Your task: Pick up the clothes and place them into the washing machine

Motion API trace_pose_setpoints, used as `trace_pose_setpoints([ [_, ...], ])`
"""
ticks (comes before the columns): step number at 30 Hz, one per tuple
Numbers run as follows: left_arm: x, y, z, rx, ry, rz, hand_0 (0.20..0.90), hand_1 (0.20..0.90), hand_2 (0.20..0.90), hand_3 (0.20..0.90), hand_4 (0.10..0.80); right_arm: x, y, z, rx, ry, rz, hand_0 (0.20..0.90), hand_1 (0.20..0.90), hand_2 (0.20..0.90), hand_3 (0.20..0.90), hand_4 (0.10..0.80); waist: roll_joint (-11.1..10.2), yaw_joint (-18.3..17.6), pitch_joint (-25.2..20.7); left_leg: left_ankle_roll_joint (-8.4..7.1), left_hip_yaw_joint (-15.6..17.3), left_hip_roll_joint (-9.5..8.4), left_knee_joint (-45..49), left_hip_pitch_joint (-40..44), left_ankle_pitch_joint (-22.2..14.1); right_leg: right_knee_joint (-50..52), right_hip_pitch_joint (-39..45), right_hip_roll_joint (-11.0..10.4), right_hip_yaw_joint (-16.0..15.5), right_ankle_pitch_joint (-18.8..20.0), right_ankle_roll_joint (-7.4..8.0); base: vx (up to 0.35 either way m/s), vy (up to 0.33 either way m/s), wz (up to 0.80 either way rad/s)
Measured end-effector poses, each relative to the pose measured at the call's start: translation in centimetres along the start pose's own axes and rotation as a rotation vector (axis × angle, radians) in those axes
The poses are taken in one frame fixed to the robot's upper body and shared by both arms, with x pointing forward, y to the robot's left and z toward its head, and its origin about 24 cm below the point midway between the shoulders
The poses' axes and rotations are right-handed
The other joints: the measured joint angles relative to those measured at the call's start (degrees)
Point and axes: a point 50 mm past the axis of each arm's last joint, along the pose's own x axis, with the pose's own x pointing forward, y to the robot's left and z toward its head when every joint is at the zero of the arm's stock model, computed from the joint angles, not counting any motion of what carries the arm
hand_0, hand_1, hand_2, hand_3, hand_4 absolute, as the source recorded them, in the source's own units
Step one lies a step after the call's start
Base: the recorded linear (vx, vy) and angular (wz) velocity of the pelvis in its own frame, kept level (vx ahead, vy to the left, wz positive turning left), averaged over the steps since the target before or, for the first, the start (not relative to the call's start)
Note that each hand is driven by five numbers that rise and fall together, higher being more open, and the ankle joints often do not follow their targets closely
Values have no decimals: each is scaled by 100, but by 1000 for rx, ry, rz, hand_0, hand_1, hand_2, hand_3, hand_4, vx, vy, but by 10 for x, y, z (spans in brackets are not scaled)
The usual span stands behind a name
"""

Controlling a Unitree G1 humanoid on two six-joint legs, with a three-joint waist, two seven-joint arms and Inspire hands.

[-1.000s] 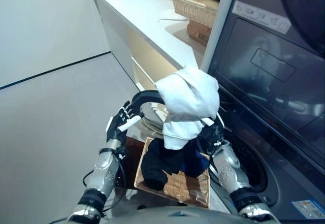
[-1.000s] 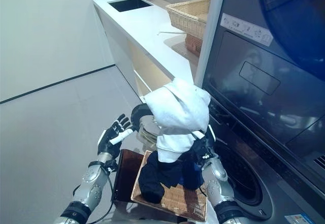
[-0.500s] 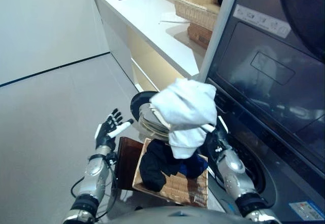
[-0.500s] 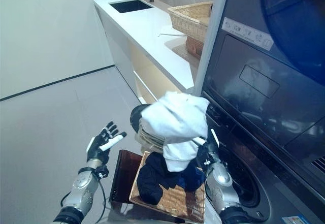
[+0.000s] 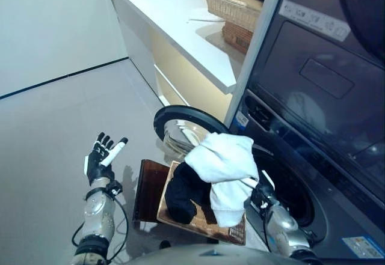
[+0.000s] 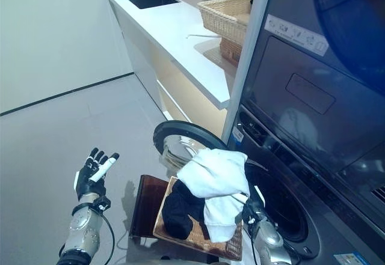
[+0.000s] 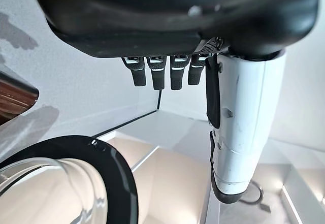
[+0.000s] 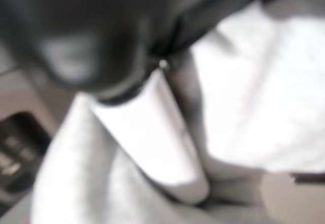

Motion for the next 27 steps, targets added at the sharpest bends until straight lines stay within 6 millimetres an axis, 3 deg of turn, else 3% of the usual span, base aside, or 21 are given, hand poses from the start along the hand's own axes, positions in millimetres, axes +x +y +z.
trace_pose_setpoints([
  [6, 0, 1, 0, -7, -3, 14, 900, 900, 900, 900, 800, -4, -4, -18, 21, 76, -28, 200, 200, 200, 200, 300, 54, 0, 32, 3, 0, -5, 2, -48, 3, 0, -64, -6, 0, 5, 5, -44, 22, -1],
  [14, 3, -4, 6, -60, -33, 21, 900, 900, 900, 900, 800, -4, -13, -28, 161, 114, -112, 200, 200, 200, 200, 300, 318, 64, 388, 12, 42, -17, 2, -368, 44, 13, -397, -18, 20, 77, 4, -94, 40, 3],
  [22, 15, -33, 30, -132, -130, -62, 900, 900, 900, 900, 800, 21, -25, 2, 349, 26, -257, 200, 200, 200, 200, 300, 453, 125, 956, 79, 61, -119, 6, -856, 179, 29, -895, -114, 60, 240, 59, -68, 63, 7],
  [27, 16, -45, 44, -182, -191, -100, 900, 900, 900, 900, 800, 35, -22, 25, 475, -55, -293, 200, 200, 200, 200, 300, 588, 143, 1185, 115, 33, -160, 6, -1174, 230, 31, -1203, -148, 48, 282, 94, -29, 35, 2],
])
